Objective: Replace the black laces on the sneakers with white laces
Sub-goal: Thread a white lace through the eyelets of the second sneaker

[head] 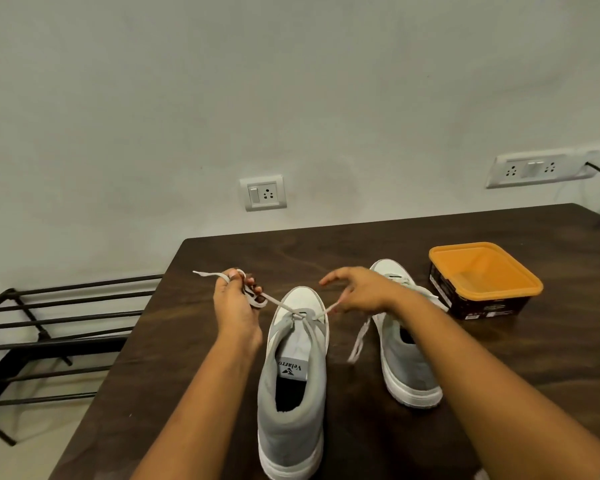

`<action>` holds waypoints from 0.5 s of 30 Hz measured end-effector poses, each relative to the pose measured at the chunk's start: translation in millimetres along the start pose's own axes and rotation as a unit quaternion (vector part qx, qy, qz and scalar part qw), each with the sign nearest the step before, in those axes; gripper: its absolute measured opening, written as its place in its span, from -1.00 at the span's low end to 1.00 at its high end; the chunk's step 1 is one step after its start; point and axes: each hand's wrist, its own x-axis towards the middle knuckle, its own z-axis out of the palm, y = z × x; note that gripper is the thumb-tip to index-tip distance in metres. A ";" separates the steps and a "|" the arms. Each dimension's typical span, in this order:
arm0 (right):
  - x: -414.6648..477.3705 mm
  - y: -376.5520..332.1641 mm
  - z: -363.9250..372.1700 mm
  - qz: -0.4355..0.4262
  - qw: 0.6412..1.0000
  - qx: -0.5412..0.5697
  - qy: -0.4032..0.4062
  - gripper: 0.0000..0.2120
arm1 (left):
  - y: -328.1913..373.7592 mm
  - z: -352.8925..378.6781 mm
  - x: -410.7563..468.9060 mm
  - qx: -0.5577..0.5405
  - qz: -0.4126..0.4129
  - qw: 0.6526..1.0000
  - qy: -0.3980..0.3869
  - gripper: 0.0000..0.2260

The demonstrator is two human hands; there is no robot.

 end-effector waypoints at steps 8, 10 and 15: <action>-21.5 -5.2 -15.5 0.038 0.974 0.220 -0.048 -0.81 | 2.8 3.4 -9.9 0.038 0.020 0.999 -0.027 -0.77; -23.6 -6.1 -8.1 0.112 0.983 0.041 -0.141 -0.82 | 2.1 5.5 -14.3 0.048 0.030 0.997 -0.059 -0.77; -16.9 -21.2 3.2 -0.049 0.999 -0.016 -0.011 -0.61 | -2.9 9.8 -15.4 0.101 0.009 0.978 -0.184 -0.75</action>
